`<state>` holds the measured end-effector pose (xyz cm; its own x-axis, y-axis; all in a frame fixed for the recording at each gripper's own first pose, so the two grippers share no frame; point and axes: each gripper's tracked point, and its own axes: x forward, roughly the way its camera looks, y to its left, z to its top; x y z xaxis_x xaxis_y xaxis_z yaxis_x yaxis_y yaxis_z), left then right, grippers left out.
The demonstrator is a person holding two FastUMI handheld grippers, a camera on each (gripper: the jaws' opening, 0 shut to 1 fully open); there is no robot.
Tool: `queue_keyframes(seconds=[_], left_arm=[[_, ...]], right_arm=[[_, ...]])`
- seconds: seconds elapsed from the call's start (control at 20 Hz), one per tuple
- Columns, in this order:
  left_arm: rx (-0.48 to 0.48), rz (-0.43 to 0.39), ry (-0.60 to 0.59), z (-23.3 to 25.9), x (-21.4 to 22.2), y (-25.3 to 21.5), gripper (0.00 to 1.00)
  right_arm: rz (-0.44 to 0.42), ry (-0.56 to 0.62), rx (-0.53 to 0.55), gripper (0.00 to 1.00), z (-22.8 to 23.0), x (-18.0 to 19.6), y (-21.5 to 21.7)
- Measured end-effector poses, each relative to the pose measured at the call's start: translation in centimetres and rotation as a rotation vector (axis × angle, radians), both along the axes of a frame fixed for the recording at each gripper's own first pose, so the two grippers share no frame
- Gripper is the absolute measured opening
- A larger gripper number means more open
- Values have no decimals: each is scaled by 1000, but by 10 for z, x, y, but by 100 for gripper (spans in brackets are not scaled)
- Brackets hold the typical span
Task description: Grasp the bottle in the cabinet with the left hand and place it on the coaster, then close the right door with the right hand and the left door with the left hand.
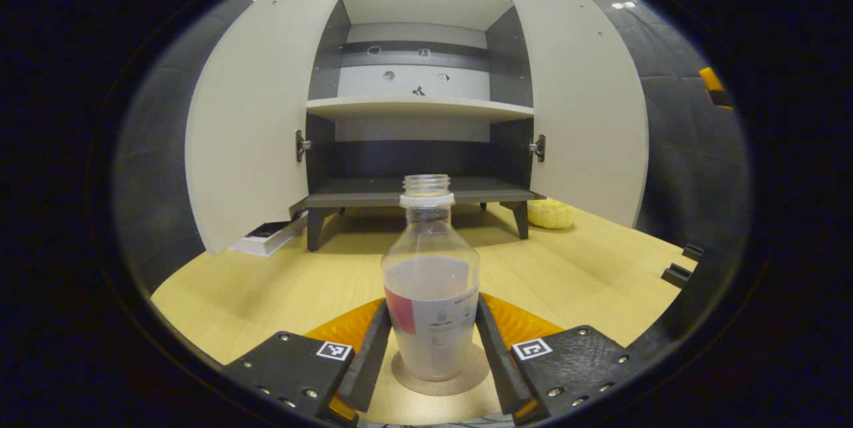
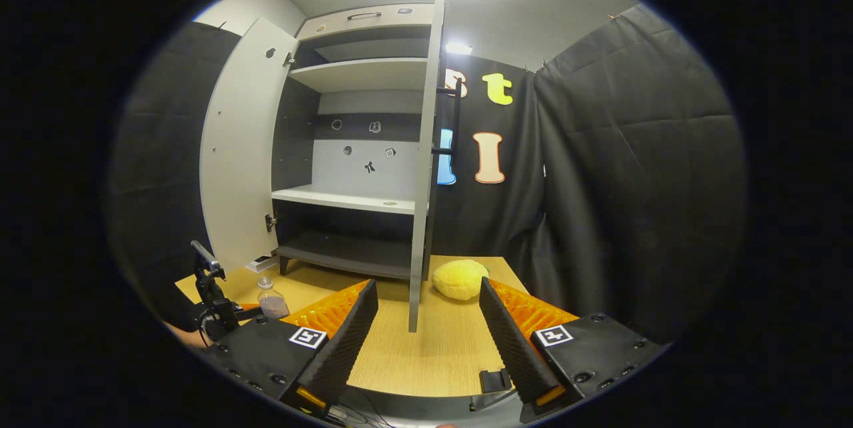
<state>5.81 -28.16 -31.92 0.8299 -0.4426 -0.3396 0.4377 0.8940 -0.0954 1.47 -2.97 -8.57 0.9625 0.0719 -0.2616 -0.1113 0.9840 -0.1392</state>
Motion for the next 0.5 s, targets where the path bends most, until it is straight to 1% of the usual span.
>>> queue_keyframes(seconds=[0.15,0.2,0.25,0.3,0.4,0.45,0.5], left_arm=[[19,12,-25,12,0,1,73],[20,18,-31,17,-2,4,78],[19,23,-31,23,-2,6,90],[22,32,-31,28,-2,10,96],[40,51,-56,50,-1,15,83],[40,61,-81,65,-1,17,83],[27,62,-102,83,-4,17,90]], right_arm=[[7,-6,9,98,2,3,1],[5,-15,14,98,6,4,0],[4,-25,24,98,8,5,-1],[2,-33,35,98,11,6,-2],[-1,-50,55,98,16,8,-3],[-6,-60,64,98,18,9,-5],[-14,-73,71,98,23,11,-8]])
